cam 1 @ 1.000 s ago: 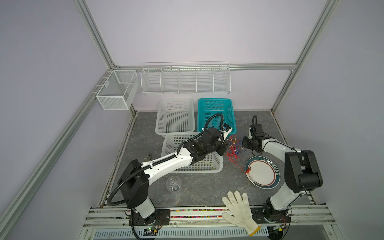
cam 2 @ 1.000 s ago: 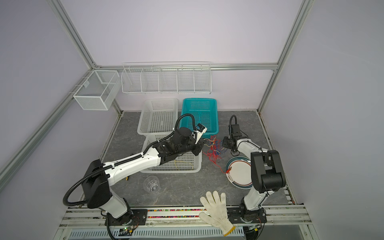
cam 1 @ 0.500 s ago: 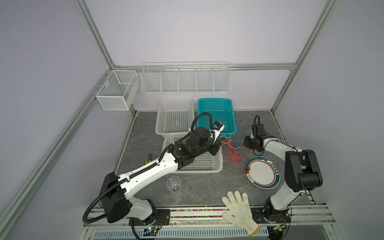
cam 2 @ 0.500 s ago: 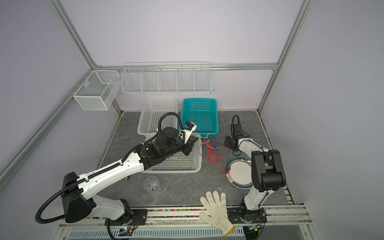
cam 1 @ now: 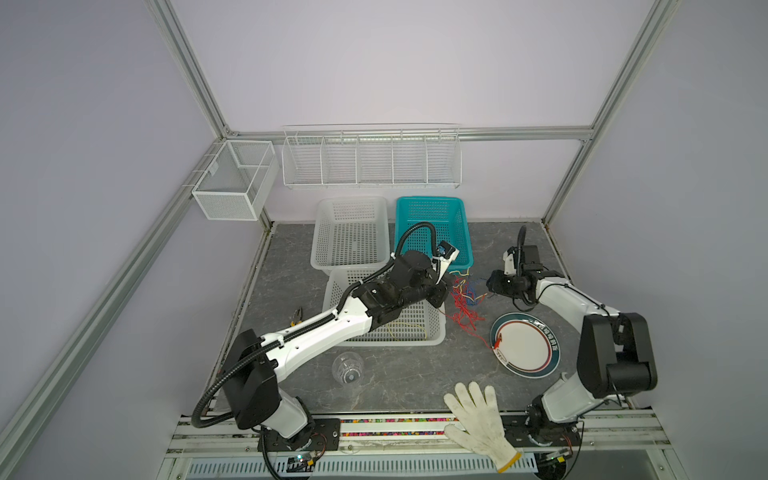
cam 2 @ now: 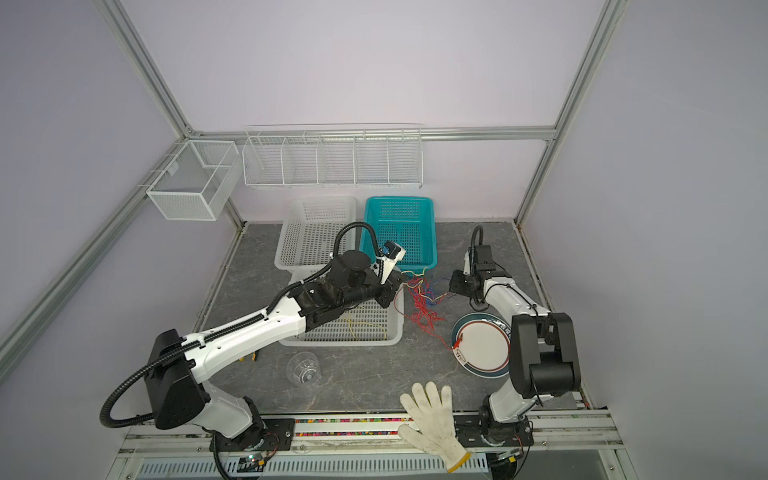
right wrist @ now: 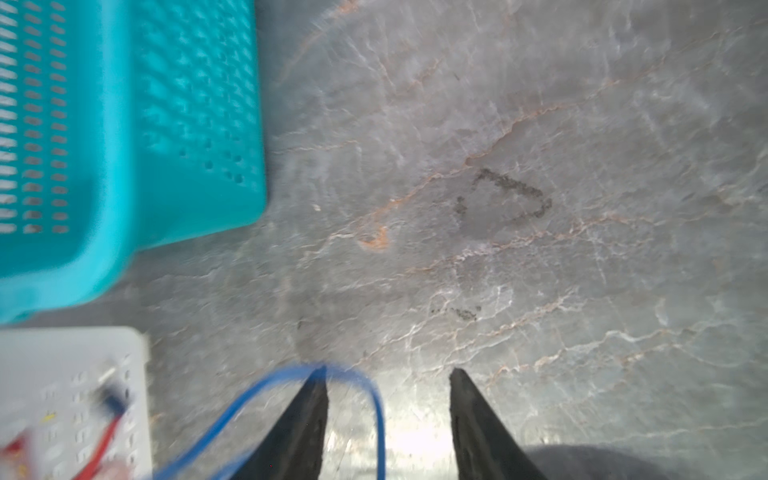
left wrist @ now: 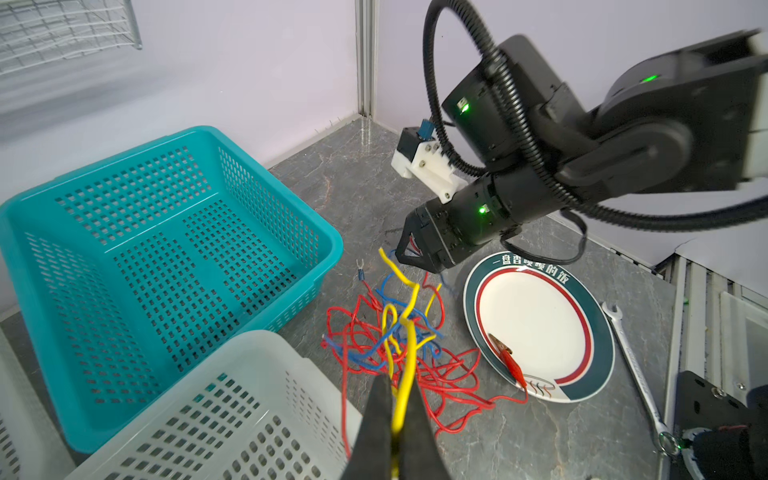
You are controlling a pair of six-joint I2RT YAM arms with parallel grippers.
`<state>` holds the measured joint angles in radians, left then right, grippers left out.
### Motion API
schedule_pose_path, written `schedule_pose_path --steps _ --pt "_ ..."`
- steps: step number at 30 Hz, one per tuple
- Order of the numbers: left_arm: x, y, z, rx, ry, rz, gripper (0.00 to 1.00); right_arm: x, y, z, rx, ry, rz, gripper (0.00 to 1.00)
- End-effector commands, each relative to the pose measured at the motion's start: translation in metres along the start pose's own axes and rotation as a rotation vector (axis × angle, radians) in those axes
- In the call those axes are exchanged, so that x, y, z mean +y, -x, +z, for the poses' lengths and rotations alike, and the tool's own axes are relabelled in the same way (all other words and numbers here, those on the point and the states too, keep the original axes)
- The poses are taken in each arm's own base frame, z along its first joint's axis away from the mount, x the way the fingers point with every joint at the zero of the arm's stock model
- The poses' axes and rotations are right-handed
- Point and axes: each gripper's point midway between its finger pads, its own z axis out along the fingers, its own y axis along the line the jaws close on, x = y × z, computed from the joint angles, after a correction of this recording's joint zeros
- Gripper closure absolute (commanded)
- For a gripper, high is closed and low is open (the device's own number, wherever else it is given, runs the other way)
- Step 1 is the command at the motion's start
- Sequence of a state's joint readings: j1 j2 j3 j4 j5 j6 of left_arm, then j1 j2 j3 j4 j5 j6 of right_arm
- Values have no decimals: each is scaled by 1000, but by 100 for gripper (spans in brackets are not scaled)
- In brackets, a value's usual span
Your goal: Untangle the cables
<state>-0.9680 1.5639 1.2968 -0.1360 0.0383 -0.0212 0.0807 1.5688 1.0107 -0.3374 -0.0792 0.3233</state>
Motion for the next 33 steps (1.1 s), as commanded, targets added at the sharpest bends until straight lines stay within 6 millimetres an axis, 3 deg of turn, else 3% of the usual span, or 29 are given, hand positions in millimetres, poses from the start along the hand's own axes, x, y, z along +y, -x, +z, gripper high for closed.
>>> schedule_pose_path --steps 1,5,10,15,27,29,33 --pt "1 28 8 -59 -4 9 100 8 -11 -21 11 23 -61 34" --pt "6 25 26 -26 21 17 100 14 -14 -46 -33 45 -78 26" --pt "6 26 37 -8 19 17 100 45 -23 -69 -86 182 -140 26" --pt "2 29 37 -11 1 17 100 65 -38 -73 -103 261 -202 27" --pt "-9 25 34 4 -64 -17 100 85 -12 -67 -199 329 -224 35" --pt "-9 25 34 4 -64 -15 100 96 -18 -62 -176 347 -256 36" --pt "-9 27 32 -1 -62 -15 100 97 -19 -52 -154 339 -255 38"
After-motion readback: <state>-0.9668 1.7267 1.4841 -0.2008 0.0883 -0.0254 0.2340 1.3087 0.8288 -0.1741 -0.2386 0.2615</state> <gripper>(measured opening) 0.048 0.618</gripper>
